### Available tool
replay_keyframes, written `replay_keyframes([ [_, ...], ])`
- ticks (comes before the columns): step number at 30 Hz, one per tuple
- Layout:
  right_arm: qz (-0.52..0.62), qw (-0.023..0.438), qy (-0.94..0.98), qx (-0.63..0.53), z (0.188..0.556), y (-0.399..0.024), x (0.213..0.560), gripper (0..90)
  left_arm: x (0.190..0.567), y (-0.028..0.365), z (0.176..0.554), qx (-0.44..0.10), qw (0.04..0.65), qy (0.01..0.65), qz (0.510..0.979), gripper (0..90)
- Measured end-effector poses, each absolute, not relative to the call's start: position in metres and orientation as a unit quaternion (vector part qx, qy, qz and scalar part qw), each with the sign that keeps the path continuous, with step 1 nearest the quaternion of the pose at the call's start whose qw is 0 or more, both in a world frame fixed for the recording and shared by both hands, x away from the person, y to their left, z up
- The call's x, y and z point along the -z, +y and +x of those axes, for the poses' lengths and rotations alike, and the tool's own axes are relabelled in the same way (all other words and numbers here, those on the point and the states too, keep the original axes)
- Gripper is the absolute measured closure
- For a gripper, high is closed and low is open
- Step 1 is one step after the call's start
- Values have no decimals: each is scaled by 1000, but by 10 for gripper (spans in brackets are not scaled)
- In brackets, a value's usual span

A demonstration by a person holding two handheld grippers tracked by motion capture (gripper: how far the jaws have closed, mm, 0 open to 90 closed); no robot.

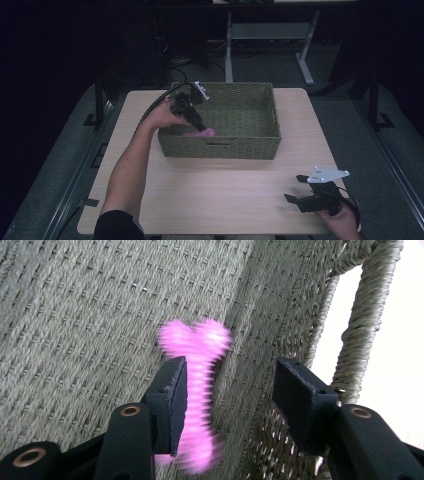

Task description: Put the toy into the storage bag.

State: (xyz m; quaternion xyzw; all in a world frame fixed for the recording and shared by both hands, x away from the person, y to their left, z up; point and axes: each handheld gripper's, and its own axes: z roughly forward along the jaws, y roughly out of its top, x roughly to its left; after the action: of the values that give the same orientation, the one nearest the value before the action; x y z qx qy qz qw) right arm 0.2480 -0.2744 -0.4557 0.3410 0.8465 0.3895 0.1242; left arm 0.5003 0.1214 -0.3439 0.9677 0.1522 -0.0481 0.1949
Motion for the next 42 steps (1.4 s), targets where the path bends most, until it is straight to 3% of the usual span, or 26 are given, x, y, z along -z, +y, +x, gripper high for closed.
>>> replay_keyframes([
  [27,348,128,844,-387,250,-277,456,181,307,139,464,22,244,151,958,372],
  [42,355,127,842,-384,249,-277,456,181,307,147,446,17,265,155,951,316],
])
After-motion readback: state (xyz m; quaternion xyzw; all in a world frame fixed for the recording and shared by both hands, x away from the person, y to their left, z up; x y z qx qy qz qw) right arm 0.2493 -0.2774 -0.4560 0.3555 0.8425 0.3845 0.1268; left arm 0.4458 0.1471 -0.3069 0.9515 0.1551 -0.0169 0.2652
